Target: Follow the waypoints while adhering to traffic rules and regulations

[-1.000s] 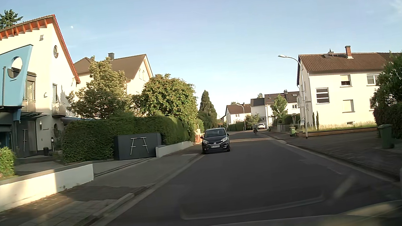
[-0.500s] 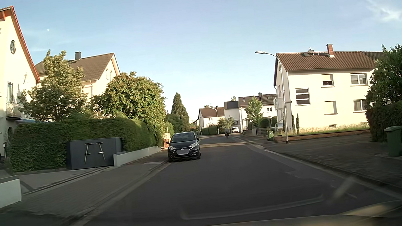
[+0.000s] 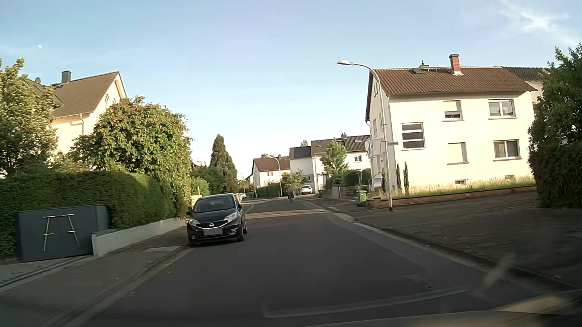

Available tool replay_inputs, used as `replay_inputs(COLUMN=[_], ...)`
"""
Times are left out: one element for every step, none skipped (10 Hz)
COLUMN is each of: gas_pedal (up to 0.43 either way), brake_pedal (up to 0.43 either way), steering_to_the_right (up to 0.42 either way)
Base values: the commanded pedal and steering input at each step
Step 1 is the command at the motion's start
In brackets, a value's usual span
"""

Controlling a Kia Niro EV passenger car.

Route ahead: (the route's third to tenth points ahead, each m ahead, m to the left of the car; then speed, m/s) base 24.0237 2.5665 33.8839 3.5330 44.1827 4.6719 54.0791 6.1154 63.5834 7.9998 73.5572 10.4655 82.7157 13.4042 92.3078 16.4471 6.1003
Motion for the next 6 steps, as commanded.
replay_inputs(gas_pedal=[0.177, 0.177, 0.177, 0.177, 0.177, 0.177], brake_pedal=[0.03, 0.03, 0.03, 0.03, 0.03, 0.03], steering_to_the_right=[0.033, 0.014, 0.004, -0.002, -0.004, -0.007])
